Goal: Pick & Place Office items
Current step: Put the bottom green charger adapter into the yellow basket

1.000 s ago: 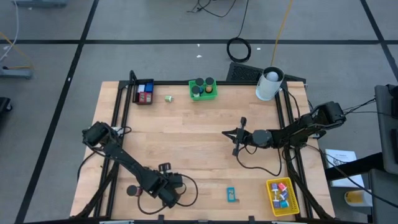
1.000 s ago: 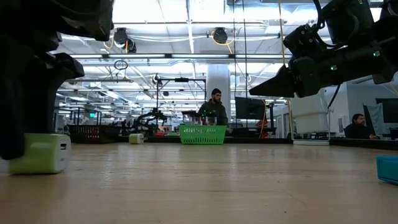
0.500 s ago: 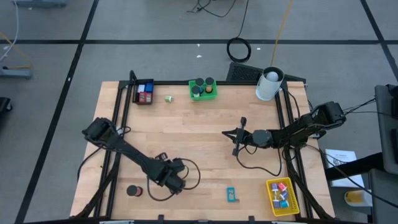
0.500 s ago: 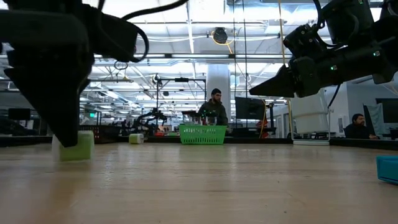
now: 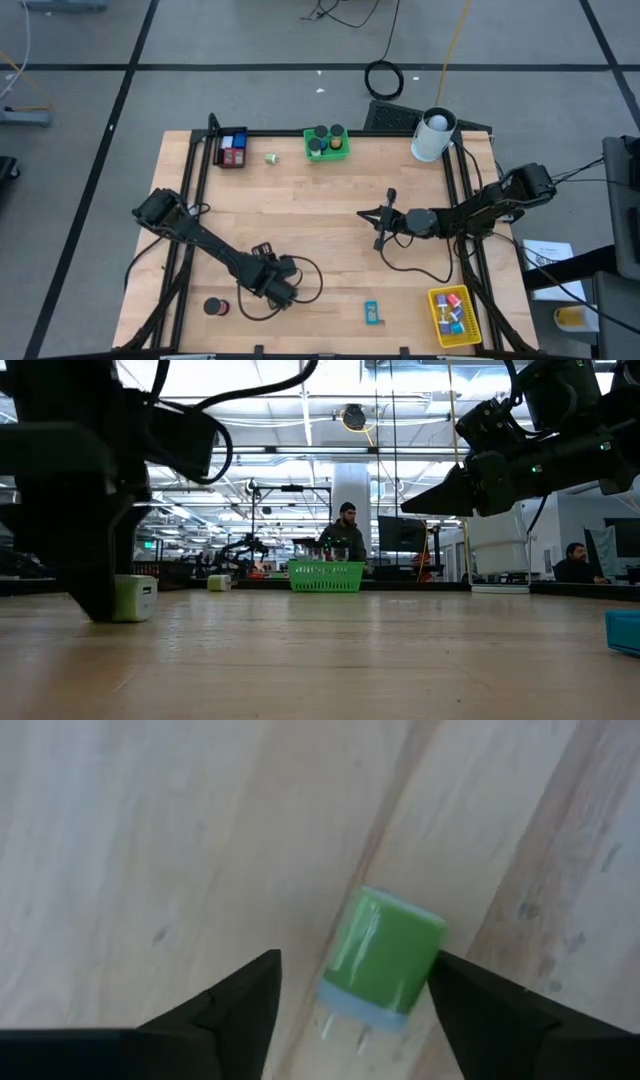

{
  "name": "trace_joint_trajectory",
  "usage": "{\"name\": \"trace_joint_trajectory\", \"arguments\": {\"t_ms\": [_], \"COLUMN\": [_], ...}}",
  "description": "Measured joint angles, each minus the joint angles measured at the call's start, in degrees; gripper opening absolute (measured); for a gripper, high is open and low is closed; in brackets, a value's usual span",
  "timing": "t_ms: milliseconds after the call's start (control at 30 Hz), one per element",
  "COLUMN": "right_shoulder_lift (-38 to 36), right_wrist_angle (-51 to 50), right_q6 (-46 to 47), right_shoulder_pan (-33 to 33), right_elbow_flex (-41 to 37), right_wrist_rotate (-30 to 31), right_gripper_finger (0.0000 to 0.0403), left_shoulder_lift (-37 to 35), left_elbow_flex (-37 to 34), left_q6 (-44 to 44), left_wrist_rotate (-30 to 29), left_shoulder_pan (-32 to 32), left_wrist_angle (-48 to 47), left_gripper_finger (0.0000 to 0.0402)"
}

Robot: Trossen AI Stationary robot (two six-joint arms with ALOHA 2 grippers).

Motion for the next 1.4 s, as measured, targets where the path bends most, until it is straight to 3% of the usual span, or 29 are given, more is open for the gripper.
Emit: {"name": "trace_joint_trajectory", "arguments": {"t_ms": [300, 467, 533, 733, 867, 1000, 1233, 1400], "right_shoulder_lift": [0.0, 0.0, 0.0, 0.0, 0.0, 0.0, 0.0, 0.0], "right_wrist_angle": [-0.02, 0.0, -0.02, -0.01, 0.0, 0.0, -0.01, 0.0], "right_q6": [0.0, 0.0, 0.0, 0.0, 0.0, 0.0, 0.0, 0.0], "right_shoulder_pan": [-0.02, 0.0, 0.0, -0.02, -0.01, -0.02, -0.02, -0.02], "right_elbow_flex": [0.0, 0.0, 0.0, 0.0, 0.0, 0.0, 0.0, 0.0], "right_wrist_rotate": [0.02, 0.0, 0.0, 0.0, 0.02, 0.01, 0.01, 0.02], "right_gripper_finger": [0.0004, 0.0004, 0.0004, 0.0004, 0.0004, 0.0004, 0.0004, 0.0004], "left_shoulder_lift": [-0.13, -0.24, -0.24, -0.26, -0.33, -0.33, -0.33, -0.33], "left_elbow_flex": [-1.52, -1.52, -1.52, -1.52, -1.55, -1.52, -1.52, -1.59], "left_q6": [8.37, 8.75, 7.69, 9.49, 12.51, 14.77, 18.29, 20.52], "left_wrist_rotate": [-1.46, -1.64, -1.86, -0.74, 0.48, 0.74, 0.39, -6.65], "left_shoulder_pan": [-0.39, -0.39, -0.18, 1.43, 1.74, 1.18, -0.2, -0.86], "left_wrist_angle": [2.5, 2.5, 2.54, 2.59, 2.37, 1.78, 0.5, 1.36], "left_gripper_finger": [0.0151, 0.0144, 0.0164, 0.0272, 0.0293, 0.0258, 0.0145, 0.0136]}}
